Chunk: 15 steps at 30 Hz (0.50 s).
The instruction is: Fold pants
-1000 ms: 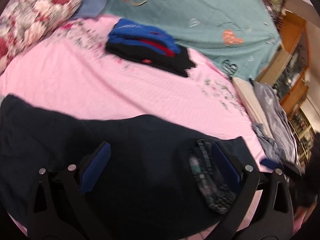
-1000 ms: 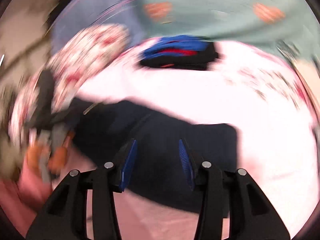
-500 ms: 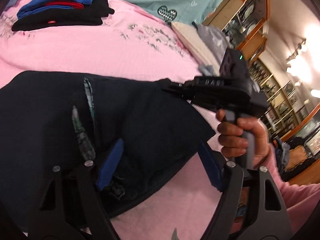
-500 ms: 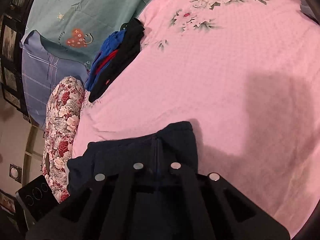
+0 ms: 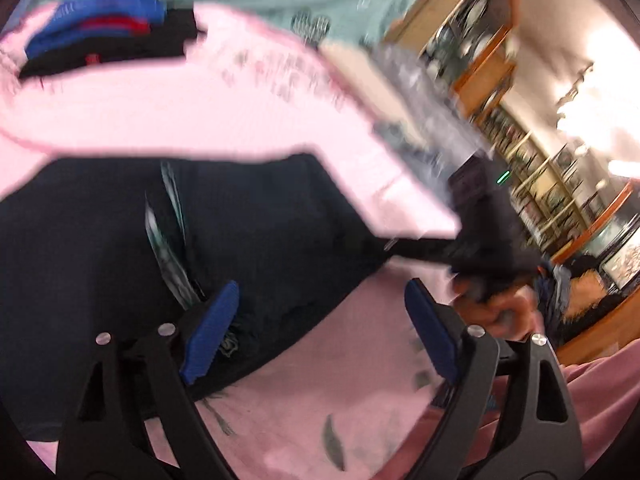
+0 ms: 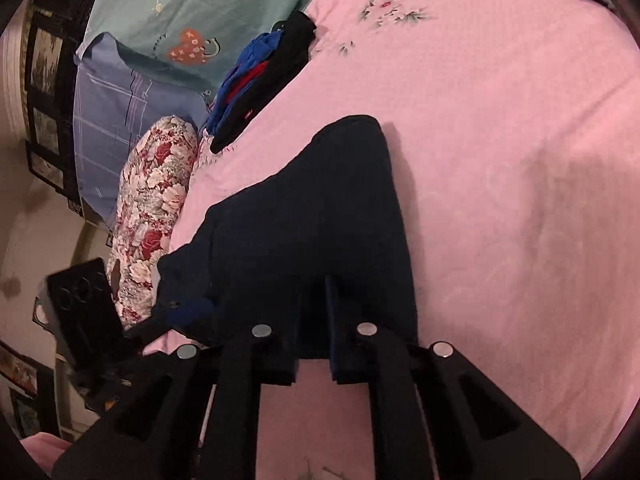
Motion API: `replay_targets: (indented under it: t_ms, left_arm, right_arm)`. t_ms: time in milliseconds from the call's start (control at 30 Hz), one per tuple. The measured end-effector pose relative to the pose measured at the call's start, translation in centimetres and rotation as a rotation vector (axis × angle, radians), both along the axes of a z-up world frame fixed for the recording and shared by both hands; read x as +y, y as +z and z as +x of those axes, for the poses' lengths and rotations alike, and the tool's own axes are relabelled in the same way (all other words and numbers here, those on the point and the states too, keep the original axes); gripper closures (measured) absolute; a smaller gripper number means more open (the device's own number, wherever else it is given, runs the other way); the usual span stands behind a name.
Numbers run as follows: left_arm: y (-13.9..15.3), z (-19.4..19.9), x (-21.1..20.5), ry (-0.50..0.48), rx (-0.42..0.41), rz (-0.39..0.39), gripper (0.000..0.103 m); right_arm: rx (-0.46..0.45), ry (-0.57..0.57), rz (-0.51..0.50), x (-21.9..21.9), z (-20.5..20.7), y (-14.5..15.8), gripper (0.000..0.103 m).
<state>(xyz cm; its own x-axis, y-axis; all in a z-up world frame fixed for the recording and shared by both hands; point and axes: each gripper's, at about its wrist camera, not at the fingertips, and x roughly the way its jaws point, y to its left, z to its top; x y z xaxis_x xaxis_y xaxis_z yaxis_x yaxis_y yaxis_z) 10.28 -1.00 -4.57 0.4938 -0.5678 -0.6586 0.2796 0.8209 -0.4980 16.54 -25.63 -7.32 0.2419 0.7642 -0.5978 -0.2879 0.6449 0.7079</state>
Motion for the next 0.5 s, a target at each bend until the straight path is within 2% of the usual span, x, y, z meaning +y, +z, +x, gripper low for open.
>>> replay_targets:
  t_ms: [33, 133, 200, 267, 333, 367, 433, 467, 500]
  left_arm:
    - [-0.7, 0.1, 0.0, -0.004, 0.010, 0.010, 0.016]
    - [-0.3, -0.5, 0.3, -0.014, -0.002, 0.011, 0.016]
    - [0.2, -0.5, 0.7, -0.016, 0.005, 0.016, 0.016]
    - [1.2, 0.0, 1.1, -0.003, 0.000, -0.015, 0.016]
    - [2.5, 1.1, 1.2, 0.029, -0.047, -0.032, 0.013]
    - [3.0, 1.8, 1.2, 0.043, -0.069, -0.039, 0.012]
    - [3.2, 3.5, 1.1, 0.064, -0.093, -0.064, 0.011]
    - [2.6, 4.7, 1.0, 0.070, -0.080, -0.059, 0.010]
    - [2.1, 5.5, 0.9, 0.082, -0.058, -0.041, 0.010]
  right_arm:
    - [0.008, 0.000, 0.010, -0.1, 0.0, 0.0, 0.093]
    - [-0.008, 0.027, -0.020, 0.2, 0.2, 1.0, 0.089]
    - [-0.081, 0.036, -0.024, 0.7, 0.8, 3.0, 0.083]
    - [-0.161, 0.022, 0.004, 1.2, 1.8, 4.6, 0.083]
    - [-0.186, -0.009, 0.034, 2.0, 3.9, 5.4, 0.083]
    - [-0.177, -0.015, 0.040, 2.3, 4.8, 5.2, 0.083]
    - [-0.099, -0.028, 0.011, 3.4, 7.1, 3.5, 0.083]
    - [-0.041, -0.048, -0.055, 3.9, 8.1, 1.9, 0.083]
    - [-0.004, -0.049, -0.067, 4.0, 8.8, 0.6, 0.093]
